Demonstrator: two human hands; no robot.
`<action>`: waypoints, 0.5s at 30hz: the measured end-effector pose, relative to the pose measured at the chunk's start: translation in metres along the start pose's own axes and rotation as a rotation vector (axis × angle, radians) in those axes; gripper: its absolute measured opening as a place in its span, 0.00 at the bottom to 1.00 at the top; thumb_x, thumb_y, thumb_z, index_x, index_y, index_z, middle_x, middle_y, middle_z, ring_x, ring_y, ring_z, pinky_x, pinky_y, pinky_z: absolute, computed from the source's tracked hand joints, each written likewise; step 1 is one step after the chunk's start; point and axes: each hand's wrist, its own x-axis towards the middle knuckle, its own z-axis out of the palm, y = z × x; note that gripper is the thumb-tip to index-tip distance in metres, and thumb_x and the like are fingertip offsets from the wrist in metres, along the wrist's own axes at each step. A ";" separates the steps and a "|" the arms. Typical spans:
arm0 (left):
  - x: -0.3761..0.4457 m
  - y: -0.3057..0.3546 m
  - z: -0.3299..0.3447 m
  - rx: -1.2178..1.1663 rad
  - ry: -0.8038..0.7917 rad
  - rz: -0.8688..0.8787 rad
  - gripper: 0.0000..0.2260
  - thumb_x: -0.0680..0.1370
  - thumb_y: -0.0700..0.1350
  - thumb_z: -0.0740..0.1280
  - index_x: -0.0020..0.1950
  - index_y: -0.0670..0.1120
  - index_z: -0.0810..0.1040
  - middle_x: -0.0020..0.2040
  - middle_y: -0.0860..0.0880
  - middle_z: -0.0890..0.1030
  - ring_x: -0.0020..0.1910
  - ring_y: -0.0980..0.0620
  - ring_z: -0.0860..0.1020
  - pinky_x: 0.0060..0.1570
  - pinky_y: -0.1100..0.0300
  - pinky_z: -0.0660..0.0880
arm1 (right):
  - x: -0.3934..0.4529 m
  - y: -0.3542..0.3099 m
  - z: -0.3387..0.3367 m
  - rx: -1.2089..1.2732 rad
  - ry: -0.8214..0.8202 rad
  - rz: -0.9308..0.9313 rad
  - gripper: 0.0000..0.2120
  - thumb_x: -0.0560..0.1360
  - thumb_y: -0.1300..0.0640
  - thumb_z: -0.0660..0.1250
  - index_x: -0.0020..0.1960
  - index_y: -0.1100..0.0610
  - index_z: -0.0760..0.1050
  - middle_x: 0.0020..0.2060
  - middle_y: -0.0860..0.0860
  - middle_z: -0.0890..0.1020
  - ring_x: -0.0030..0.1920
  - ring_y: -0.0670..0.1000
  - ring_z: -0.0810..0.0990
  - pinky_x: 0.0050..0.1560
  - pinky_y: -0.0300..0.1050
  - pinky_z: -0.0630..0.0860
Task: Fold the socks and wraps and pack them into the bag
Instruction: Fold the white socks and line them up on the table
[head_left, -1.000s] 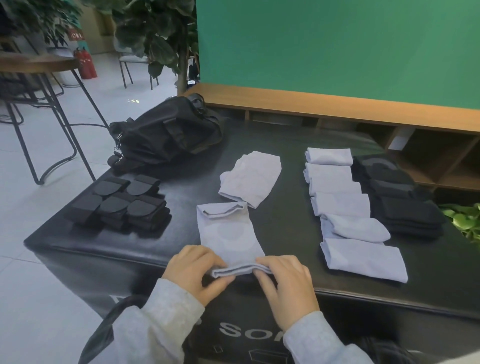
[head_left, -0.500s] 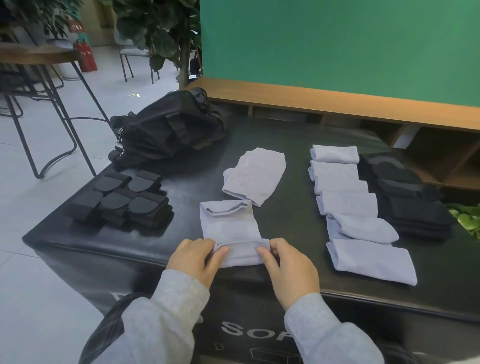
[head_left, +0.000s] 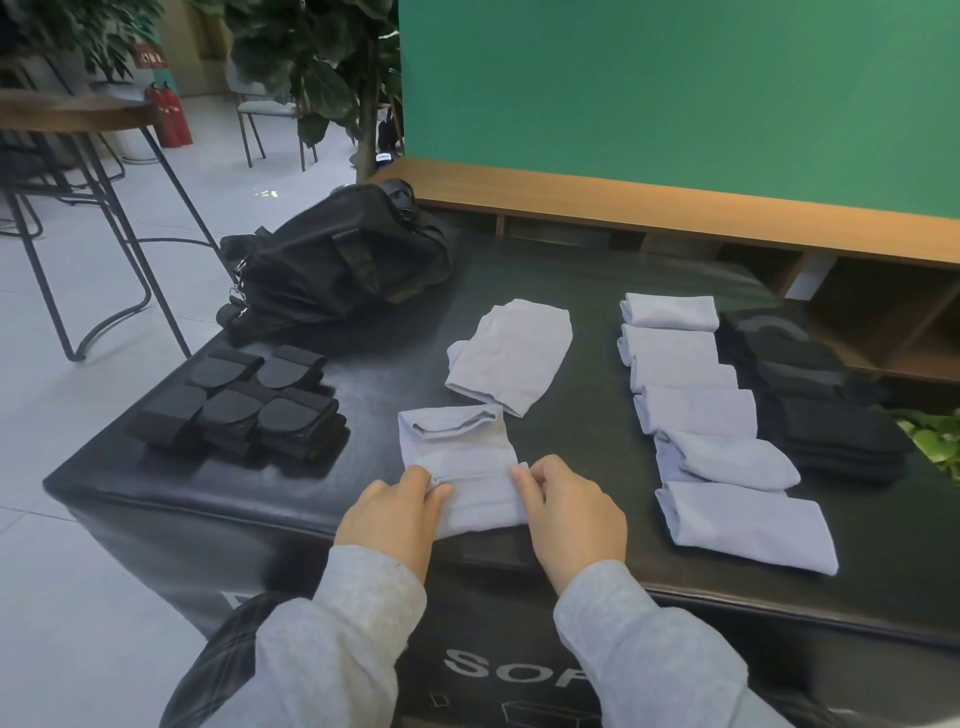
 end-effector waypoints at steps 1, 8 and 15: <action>0.000 0.001 -0.001 0.004 -0.004 -0.003 0.12 0.81 0.57 0.49 0.48 0.50 0.63 0.36 0.53 0.65 0.39 0.51 0.70 0.37 0.61 0.65 | 0.001 -0.001 0.000 -0.006 0.010 -0.006 0.17 0.80 0.40 0.49 0.47 0.52 0.68 0.40 0.48 0.79 0.41 0.53 0.77 0.41 0.45 0.72; 0.000 0.003 -0.002 -0.003 0.021 -0.020 0.12 0.81 0.55 0.49 0.54 0.49 0.66 0.36 0.53 0.64 0.39 0.53 0.69 0.37 0.63 0.64 | 0.005 -0.004 0.005 -0.065 0.031 -0.065 0.16 0.80 0.41 0.47 0.47 0.51 0.66 0.40 0.46 0.77 0.38 0.53 0.75 0.39 0.44 0.70; -0.004 -0.007 0.005 -0.282 0.266 0.043 0.05 0.76 0.43 0.66 0.48 0.47 0.71 0.47 0.53 0.68 0.42 0.53 0.70 0.39 0.62 0.67 | -0.001 0.008 0.016 0.087 0.186 -0.213 0.05 0.78 0.53 0.61 0.52 0.50 0.73 0.48 0.45 0.71 0.44 0.49 0.74 0.39 0.42 0.72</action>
